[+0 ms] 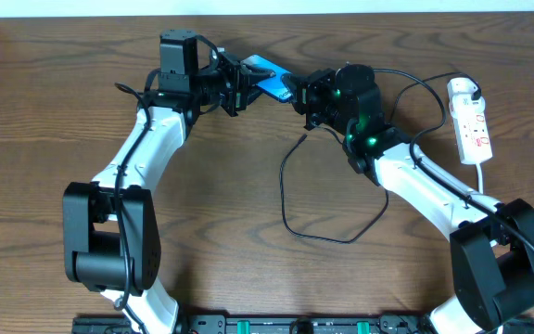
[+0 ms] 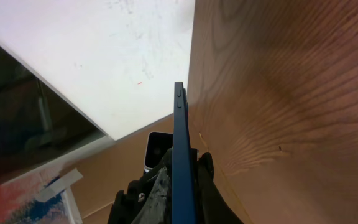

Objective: Plug charger to phone and switch on socket

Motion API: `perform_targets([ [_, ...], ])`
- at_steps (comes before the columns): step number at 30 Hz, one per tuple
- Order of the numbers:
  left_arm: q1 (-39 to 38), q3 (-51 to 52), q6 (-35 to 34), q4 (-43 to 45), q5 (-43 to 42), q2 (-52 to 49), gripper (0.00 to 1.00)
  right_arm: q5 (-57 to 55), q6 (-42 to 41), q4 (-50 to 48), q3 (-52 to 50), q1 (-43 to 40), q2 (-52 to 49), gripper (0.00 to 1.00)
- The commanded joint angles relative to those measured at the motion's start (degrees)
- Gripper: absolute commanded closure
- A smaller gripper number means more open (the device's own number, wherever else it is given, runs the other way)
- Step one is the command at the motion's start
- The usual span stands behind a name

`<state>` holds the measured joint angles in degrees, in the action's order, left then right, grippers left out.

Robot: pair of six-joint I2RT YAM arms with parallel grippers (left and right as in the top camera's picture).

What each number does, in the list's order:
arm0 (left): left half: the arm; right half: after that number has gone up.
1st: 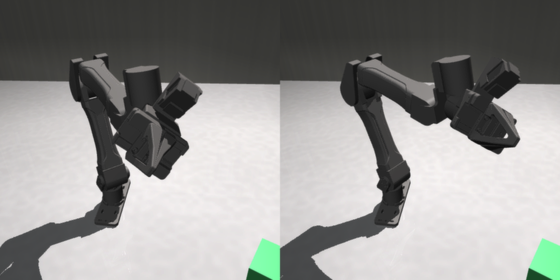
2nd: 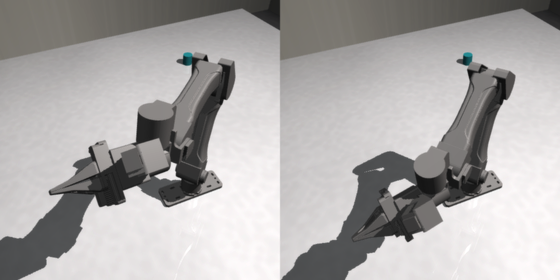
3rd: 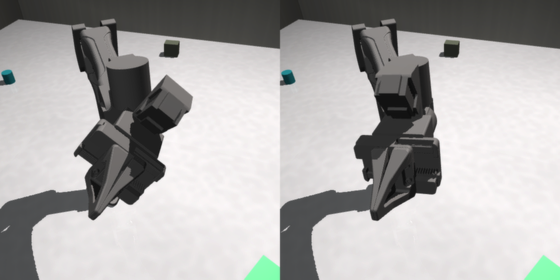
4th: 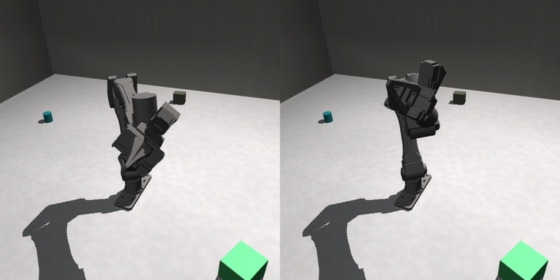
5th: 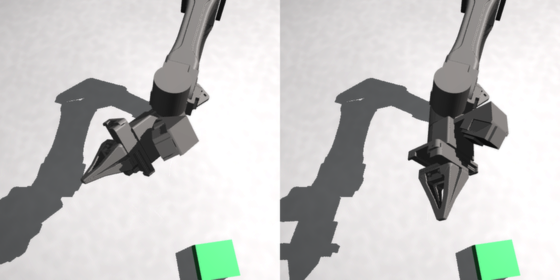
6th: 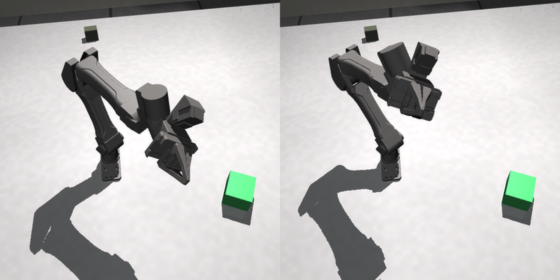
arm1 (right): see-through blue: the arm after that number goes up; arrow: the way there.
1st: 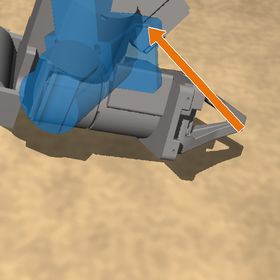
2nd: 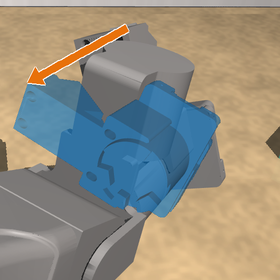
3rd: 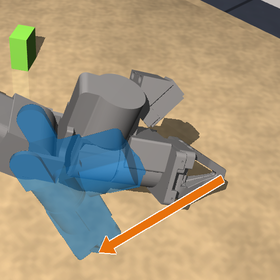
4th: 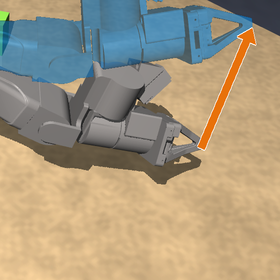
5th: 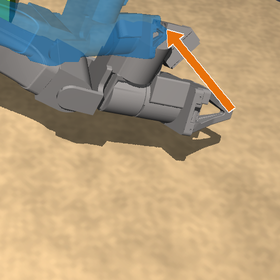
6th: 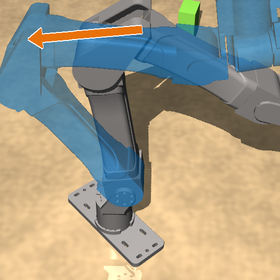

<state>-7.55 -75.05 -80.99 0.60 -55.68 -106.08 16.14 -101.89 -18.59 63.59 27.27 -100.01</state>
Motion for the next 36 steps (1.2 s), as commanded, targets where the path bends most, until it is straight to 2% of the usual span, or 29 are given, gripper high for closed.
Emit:
perform_targets([
  [1,-0.31,-0.57,0.94,-0.26,0.96,0.85,0.83,2.38,1.16,-1.60,1.03,1.33,2.27,0.99],
  [3,-0.31,-0.57,0.94,-0.26,0.98,0.87,0.83,2.40,1.11,-1.60,1.03,1.36,2.27,0.98],
  [4,-0.31,-0.57,0.94,-0.26,1.01,0.87,0.76,2.45,0.72,-1.60,1.03,1.36,2.27,0.99],
  [5,-0.31,-0.57,0.94,-0.26,1.16,0.85,0.74,2.47,0.44,-1.62,1.03,1.46,2.27,0.99],
  [34,-0.31,-0.57,0.96,-0.26,1.14,0.85,0.73,2.69,-0.33,-2.49,1.03,2.40,2.27,0.98],
  [36,-0.31,-0.57,0.96,-0.26,1.11,0.85,0.75,2.67,-0.33,-2.49,1.03,2.40,2.27,0.99],
])
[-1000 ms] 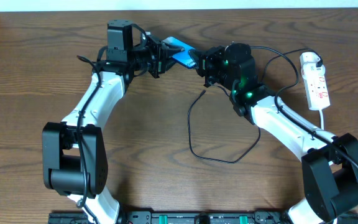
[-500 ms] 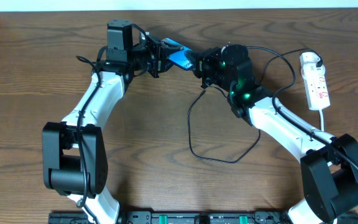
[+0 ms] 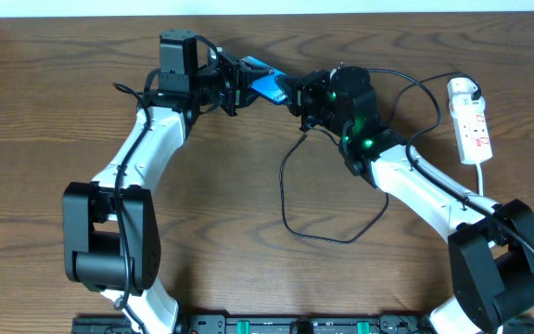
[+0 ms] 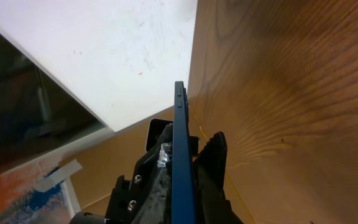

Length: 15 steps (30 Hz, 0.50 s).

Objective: Plug charger to phone and switch on socket

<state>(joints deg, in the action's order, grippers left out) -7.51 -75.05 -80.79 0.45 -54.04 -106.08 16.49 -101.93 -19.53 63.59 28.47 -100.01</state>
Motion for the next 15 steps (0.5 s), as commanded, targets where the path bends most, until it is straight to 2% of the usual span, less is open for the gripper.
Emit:
perform_targets([
  [1,-0.35,-0.57,0.76,-0.11,-0.50,0.85,0.80,2.32,-0.28,-1.55,1.03,1.20,2.27,0.99],
  [2,-0.35,-0.57,0.76,-0.11,-0.50,0.85,0.87,2.32,-0.28,-1.55,1.03,1.20,2.27,0.99],
  [4,-0.35,-0.57,0.79,-0.11,-0.52,0.85,0.93,2.32,-0.28,-1.51,1.03,1.20,2.27,0.98],
  [7,-0.33,-0.57,0.79,-0.11,-0.48,0.87,0.93,2.32,-0.26,-1.53,1.03,1.20,2.27,0.95],
  [8,-0.33,-0.57,1.05,-0.11,-0.48,0.85,0.93,2.32,-0.24,-1.49,1.03,1.20,2.27,0.89],
  [15,-0.07,-0.57,5.22,-0.11,-0.52,0.85,0.93,1.90,1.20,1.46,1.03,1.07,2.27,0.66],
])
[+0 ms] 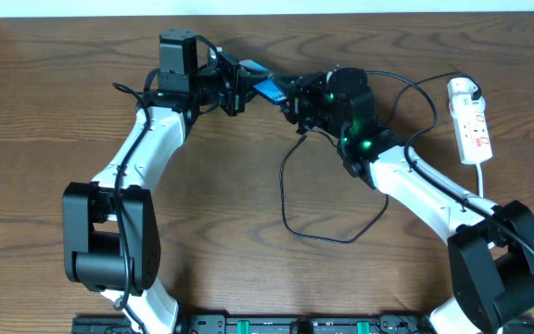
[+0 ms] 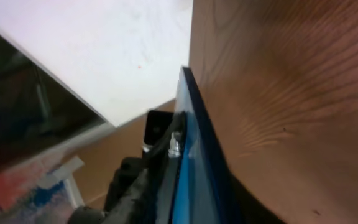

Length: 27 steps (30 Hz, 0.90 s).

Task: Plug charger to phone and switch on socket
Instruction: 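Open the right gripper, release the phone, and move it toward the cable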

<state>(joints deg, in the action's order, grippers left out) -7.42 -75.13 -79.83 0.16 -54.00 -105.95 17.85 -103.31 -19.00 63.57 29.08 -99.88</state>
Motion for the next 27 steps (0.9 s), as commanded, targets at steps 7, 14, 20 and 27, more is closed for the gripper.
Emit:
perform_targets([
  [7,2.21,-0.48,13.53,-0.07,-1.09,0.74,0.93,-1.01,14.12,6.64,1.03,-2.12,2.14,0.49],
  [14,7.93,-0.46,19.89,-1.60,-5.86,0.72,0.93,-1.01,36.92,22.23,1.05,-7.48,2.14,0.35],
  [20,13.00,-0.44,21.79,-4.63,-8.63,0.72,0.93,-0.98,56.35,32.48,1.03,-7.98,2.14,0.20],
  [27,16.41,-0.44,23.91,-4.66,-11.63,0.72,0.93,-1.25,61.66,38.99,1.03,-7.39,2.14,0.14],
])
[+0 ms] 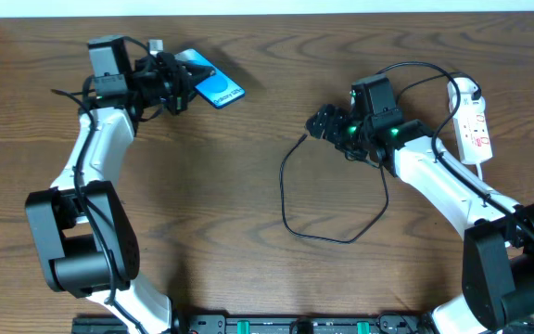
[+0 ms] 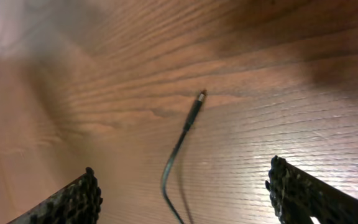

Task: Plug charger to phone and switch on socket
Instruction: 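Open the right gripper, release the phone, and move it toward the cable, then position the right gripper above the black cable's USB-C plug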

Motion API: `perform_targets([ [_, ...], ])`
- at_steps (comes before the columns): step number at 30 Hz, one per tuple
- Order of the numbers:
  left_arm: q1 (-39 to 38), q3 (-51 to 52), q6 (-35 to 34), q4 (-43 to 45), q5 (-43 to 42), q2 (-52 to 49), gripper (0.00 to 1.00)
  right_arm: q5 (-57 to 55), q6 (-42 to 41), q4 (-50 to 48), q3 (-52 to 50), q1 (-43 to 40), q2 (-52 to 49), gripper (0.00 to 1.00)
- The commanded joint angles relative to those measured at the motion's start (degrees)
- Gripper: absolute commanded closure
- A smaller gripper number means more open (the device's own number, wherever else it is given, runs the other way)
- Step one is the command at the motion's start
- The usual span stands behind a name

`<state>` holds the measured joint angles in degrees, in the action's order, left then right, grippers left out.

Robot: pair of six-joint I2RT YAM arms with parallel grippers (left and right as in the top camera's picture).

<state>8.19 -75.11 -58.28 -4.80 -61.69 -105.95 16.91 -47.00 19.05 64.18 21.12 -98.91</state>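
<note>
The blue phone (image 1: 213,88) is at the far left of the table, with my left gripper (image 1: 172,79) shut on its left end. Whether the phone rests on the wood or hangs just above it cannot be told. My right gripper (image 1: 319,124) stands open at the right of the middle. Between its spread fingers (image 2: 79,199) the black charger cable's plug (image 2: 198,96) lies loose on the table, apart from the phone. From the plug (image 1: 302,140) the cable (image 1: 286,209) runs in a wide loop toward the white socket strip (image 1: 471,119) at the right edge.
The wooden table (image 1: 202,223) shows a white strip along its far edge. The cable loop lies between the two arms, in front of the right arm. The arm bases stand at the near edge.
My left gripper has moved well to the left with the phone. My right gripper has moved back to the right. It now looks down at the plug lying on the table.
At first both grippers met at the far middle, the left one holding the phone edge-on before the right wrist camera. They stayed close together there, and the phone tilted in that view. Now the arms are apart, and the plug lies free of the phone.
</note>
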Motion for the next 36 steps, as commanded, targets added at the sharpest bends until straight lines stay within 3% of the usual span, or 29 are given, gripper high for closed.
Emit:
perform_targets([
  [1,0.96,-0.46,2.36,0.20,-3.93,0.72,0.93,-0.31,5.66,1.20,0.42,0.68,1.18,0.14],
  [13,1.18,-0.44,4.94,-2.69,-3.85,0.72,0.93,-2.05,5.90,1.55,0.22,4.42,1.18,0.14],
  [24,1.18,-0.35,4.92,-2.69,-3.67,0.72,0.93,-3.06,-3.65,-0.24,0.22,5.66,-0.31,0.41],
  [36,1.18,-0.35,4.92,-2.69,-3.69,0.72,0.93,-3.06,-3.80,-3.48,0.20,8.02,-3.32,0.43],
])
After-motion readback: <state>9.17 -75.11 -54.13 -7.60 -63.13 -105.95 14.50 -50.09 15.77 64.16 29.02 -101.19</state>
